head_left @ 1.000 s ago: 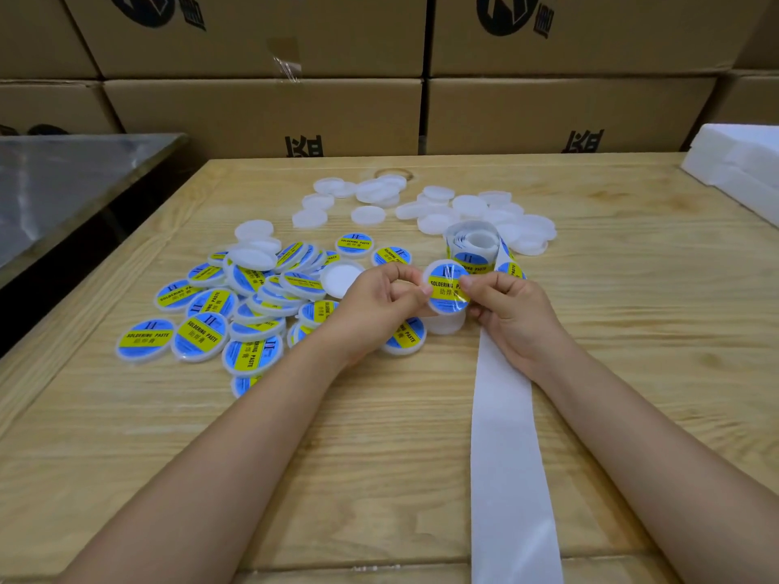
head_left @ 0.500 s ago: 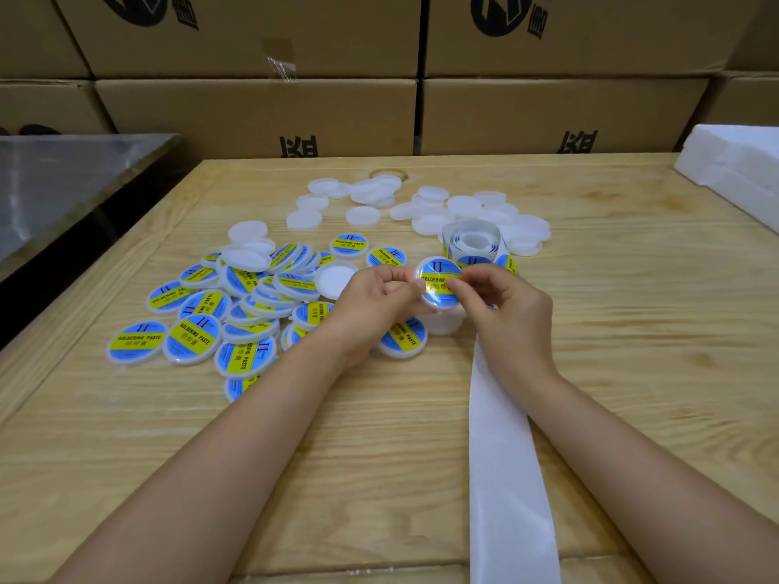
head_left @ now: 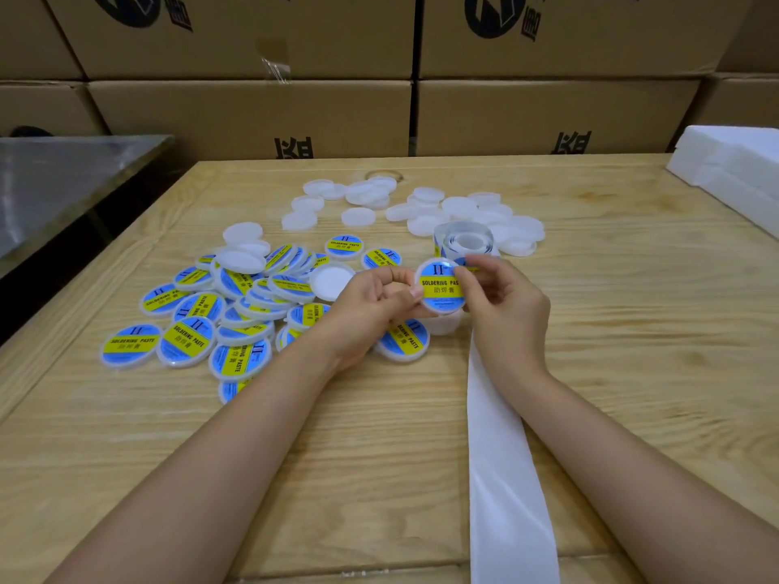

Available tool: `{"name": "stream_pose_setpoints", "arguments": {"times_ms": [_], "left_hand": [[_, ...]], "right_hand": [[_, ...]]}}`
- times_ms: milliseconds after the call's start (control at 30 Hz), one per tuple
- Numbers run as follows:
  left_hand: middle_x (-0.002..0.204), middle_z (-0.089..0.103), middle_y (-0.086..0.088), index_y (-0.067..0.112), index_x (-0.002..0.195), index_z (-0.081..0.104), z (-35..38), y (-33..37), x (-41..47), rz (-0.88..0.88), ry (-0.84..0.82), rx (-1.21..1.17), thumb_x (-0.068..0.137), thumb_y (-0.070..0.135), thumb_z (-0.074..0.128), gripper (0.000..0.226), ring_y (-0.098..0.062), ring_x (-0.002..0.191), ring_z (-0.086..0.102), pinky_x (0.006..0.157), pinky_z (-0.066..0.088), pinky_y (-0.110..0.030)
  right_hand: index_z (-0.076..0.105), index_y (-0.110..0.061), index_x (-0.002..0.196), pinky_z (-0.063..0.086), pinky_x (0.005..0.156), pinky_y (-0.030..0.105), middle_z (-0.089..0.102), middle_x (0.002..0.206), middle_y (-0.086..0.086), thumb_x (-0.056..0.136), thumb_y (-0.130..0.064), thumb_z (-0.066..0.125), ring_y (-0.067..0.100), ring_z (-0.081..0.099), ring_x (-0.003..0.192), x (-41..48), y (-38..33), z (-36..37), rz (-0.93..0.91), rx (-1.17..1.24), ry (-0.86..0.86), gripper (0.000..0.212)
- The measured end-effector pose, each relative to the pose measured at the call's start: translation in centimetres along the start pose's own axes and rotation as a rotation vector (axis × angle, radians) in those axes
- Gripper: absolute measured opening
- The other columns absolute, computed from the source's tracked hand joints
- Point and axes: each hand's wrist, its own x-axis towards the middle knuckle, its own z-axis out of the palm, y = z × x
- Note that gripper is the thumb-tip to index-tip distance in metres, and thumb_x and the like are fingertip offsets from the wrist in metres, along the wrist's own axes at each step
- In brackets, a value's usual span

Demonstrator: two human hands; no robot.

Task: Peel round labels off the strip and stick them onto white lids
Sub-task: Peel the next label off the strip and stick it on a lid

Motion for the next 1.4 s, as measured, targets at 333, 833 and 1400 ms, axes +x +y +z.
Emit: {"name": "stream_pose_setpoints", "arguments": {"times_ms": [333, 833, 1400], "left_hand": [[0.064, 0.07, -0.001, 0.008, 0.086, 0.051, 0.4, -0.3, -0.3, 0.103, 0.004, 0.124, 0.09, -0.008, 0.049, 0.016, -0.015, 0.07, 0.07, 0.073, 0.054, -0.022], [0.072, 0.072, -0.006, 0.002, 0.089, 0.056, -0.3, 0.3, -0.5, 0.026, 0.127, -0.066, 0.092, -0.004, 0.047, 0.011, -0.016, 0.07, 0.071, 0.069, 0.058, -0.026], [0.114, 0.057, -0.005, 0.022, 0.12, 0.06, -5.2, 0.9, 0.4, 0.269, 0.951, 1.267, 0.094, 0.012, 0.043, 0.033, -0.025, 0.1, 0.052, 0.092, 0.023, -0.033]], "right_hand": [[0.046, -0.027, 0.08, 0.038, 0.06, 0.007, 0.057, 0.076, -0.013, 0.067, -0.041, 0.08, -0.008, 0.051, 0.065, -0.3, -0.1, 0.5, 0.085, -0.089, -0.082, 0.04], [0.058, -0.026, 0.077, 0.046, 0.061, 0.029, 0.063, 0.06, -0.015, 0.087, -0.017, 0.065, 0.002, 0.055, 0.053, 0.2, 0.4, -0.3, -0.013, 0.073, -0.137, 0.015], [0.061, -0.017, 0.087, 0.042, 0.065, 0.023, 0.062, 0.067, -0.003, 0.094, -0.014, 0.05, 0.004, 0.053, 0.06, 1.3, 1.3, -1.3, 0.145, 0.122, 0.032, 0.013]]}}
